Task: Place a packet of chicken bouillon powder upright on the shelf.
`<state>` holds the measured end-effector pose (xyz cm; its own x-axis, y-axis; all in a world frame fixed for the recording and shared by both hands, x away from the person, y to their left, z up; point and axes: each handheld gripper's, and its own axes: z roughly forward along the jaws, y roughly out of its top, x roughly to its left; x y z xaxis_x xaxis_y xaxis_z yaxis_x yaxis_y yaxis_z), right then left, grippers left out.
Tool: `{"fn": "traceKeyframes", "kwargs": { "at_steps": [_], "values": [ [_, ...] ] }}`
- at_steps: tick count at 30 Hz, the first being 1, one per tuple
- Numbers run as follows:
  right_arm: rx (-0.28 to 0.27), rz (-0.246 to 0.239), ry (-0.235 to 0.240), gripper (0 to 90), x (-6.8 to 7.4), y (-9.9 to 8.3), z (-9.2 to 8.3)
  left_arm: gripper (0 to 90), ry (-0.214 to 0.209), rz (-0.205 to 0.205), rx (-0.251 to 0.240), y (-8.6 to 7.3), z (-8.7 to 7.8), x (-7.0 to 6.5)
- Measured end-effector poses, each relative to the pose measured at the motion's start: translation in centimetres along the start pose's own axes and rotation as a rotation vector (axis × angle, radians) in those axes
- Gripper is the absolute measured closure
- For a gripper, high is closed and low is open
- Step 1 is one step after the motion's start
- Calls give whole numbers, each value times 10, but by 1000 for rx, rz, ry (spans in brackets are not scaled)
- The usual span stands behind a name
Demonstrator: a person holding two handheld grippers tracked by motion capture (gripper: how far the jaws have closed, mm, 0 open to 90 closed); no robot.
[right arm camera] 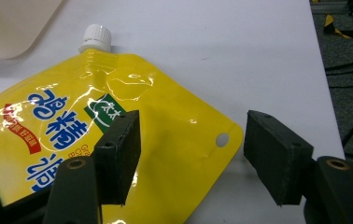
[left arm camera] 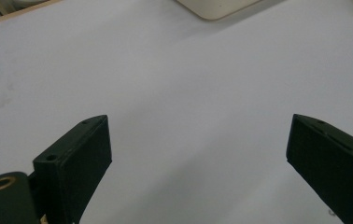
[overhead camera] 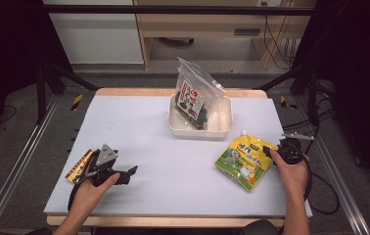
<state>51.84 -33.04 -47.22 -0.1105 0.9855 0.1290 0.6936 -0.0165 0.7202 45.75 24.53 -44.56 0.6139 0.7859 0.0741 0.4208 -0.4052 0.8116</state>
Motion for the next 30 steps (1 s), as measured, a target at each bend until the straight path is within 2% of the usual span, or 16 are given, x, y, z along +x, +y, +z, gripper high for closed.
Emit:
{"fn": "traceKeyframes", "kwargs": {
  "at_steps": [12,14,15,17,18,20,30],
  "values": [
    [-5,-23,16,437,5,1,-1,64,-1,1,2,0,0,0],
    [-9,-24,15,474,6,2,-3,65,-1,1,1,0,0,0],
    [-15,-43,7,501,5,2,-3,64,-1,1,1,0,0,0],
    [-25,-34,-4,593,6,2,-5,65,-1,2,2,0,0,0],
    [-25,-34,-4,593,6,2,-5,65,0,1,2,0,0,0],
    [-35,-48,-10,669,7,3,-7,64,-1,2,2,0,0,0],
    [-34,-64,-24,815,9,4,-9,65,0,2,3,1,0,0]
  ]
}}
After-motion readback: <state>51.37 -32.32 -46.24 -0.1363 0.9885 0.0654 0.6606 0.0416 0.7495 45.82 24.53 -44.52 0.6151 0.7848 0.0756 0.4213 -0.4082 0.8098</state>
